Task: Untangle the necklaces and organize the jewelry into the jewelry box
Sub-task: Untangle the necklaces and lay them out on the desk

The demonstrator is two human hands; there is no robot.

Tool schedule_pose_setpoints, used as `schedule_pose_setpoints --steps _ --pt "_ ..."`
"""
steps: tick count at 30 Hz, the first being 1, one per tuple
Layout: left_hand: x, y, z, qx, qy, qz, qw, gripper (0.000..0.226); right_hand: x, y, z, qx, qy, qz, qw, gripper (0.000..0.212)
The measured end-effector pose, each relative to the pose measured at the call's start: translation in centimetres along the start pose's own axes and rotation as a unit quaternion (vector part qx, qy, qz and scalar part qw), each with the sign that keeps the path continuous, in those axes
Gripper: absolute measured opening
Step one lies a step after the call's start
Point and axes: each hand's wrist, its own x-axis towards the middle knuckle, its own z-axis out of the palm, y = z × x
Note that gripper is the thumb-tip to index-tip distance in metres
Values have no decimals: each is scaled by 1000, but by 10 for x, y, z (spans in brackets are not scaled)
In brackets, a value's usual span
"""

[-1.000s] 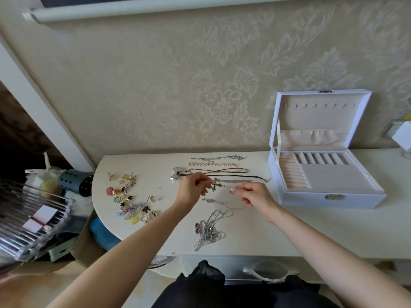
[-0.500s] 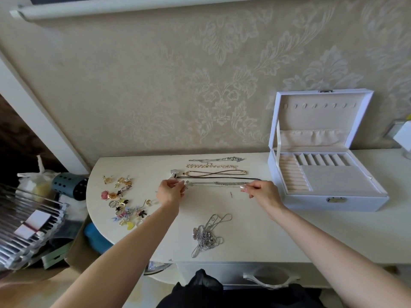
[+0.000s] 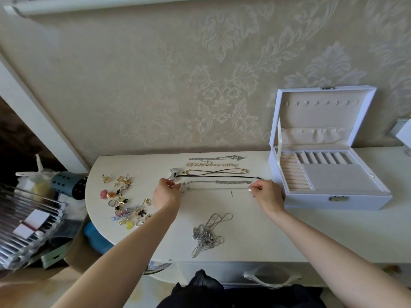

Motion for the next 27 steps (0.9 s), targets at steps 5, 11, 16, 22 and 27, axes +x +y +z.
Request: schedule_pose_setpoints --steps 5,11,16,22,27 --pt "3 1 1 71 -7 19 997 23 -1 0 1 -12 28 -14 999 13" --pt "2 0 0 90 -14 21 996 25 1 8 5 47 40 -25 998 23" --pt "-12 6 10 22 15 163 986 19 -2 1 -2 165 15 -5 986 29" --pt "-55 47 40 -88 -258 293 917 31 -4 -8 -7 209 -9 -37 977 26" --pt "-72 65 60 -174 -407 181 878 24 -7 -19 -10 227 -21 -53 972 27"
